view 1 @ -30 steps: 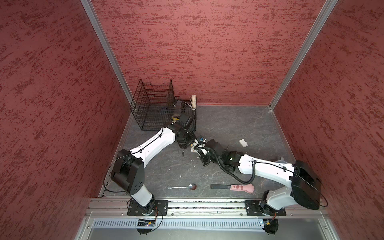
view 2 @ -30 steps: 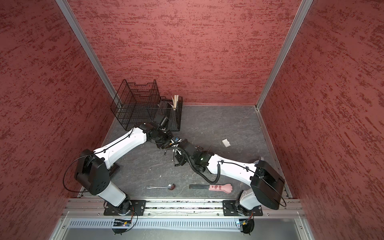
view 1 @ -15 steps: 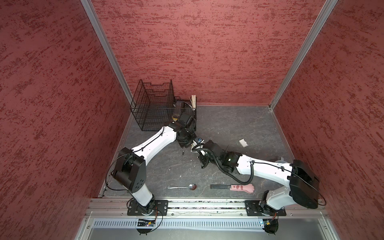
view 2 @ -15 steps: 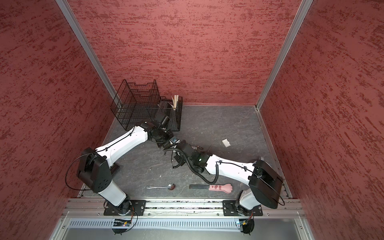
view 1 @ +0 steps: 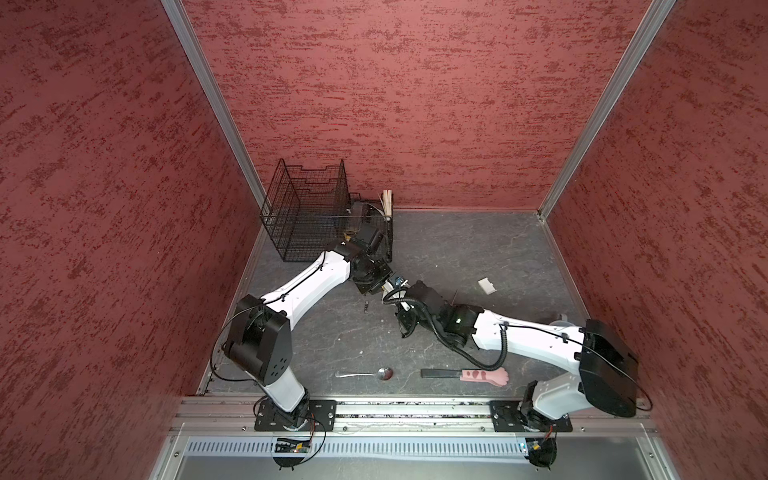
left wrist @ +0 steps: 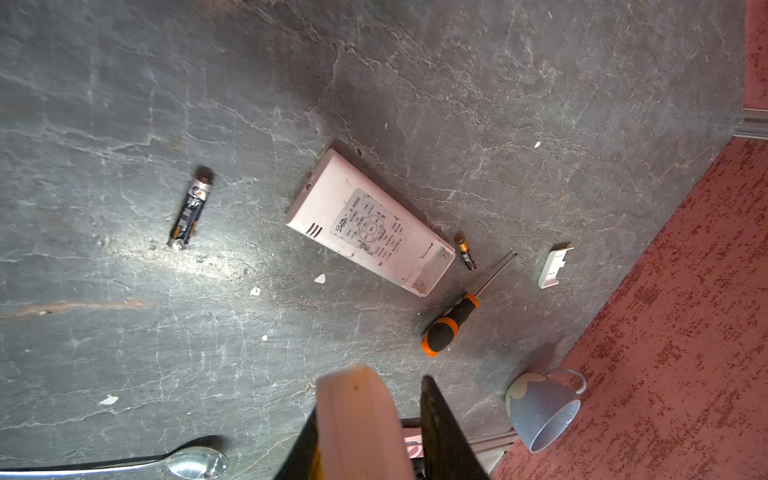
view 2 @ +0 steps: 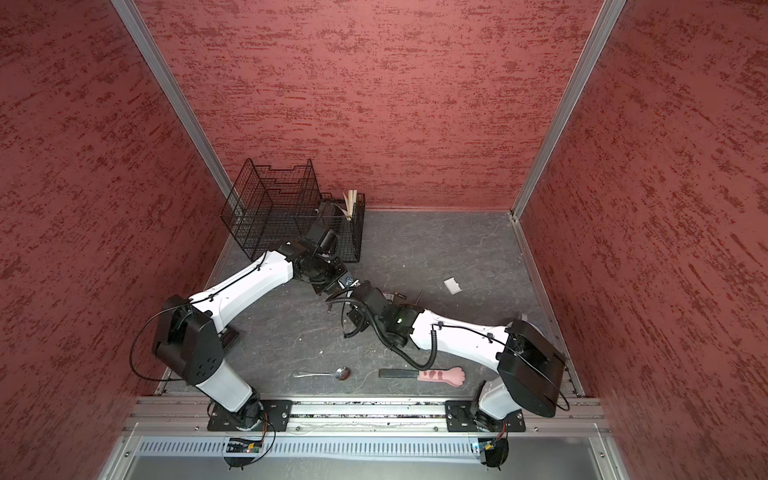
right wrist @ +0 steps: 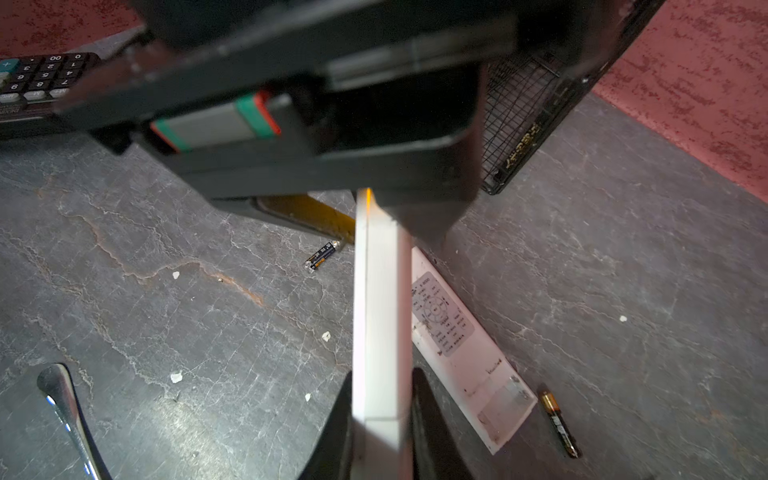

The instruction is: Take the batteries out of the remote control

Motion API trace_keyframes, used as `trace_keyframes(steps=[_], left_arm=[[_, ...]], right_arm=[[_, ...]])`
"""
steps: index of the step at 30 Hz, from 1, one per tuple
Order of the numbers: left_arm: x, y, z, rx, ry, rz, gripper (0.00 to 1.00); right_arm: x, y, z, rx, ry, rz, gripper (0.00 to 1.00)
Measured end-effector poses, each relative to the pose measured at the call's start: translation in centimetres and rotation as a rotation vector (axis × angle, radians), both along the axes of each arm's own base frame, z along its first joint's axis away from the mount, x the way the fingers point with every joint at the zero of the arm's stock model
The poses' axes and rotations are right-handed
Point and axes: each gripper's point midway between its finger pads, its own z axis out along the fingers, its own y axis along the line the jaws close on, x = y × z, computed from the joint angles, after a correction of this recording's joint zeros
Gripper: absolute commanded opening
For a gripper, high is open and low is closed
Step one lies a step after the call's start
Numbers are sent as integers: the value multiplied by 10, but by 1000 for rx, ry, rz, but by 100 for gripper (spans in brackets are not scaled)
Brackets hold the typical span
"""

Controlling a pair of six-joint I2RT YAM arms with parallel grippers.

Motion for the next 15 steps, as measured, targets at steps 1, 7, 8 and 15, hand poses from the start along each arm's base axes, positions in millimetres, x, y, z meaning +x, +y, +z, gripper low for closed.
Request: trace_keyframes(steps=[1, 7, 8, 15], left_arm=[[1, 0, 1, -3, -2, 4, 0], [2, 0, 5, -3, -8, 13, 23], [3, 2, 8, 4, -12, 14, 26], [12, 9, 34, 71, -79, 16, 27]], right_arm=[[0, 0, 1, 0, -5, -4, 14], [3, 0, 3, -6, -19, -23, 3], [4, 0, 5, -6, -23, -27, 3], [10, 9, 26, 21, -51, -47, 1]])
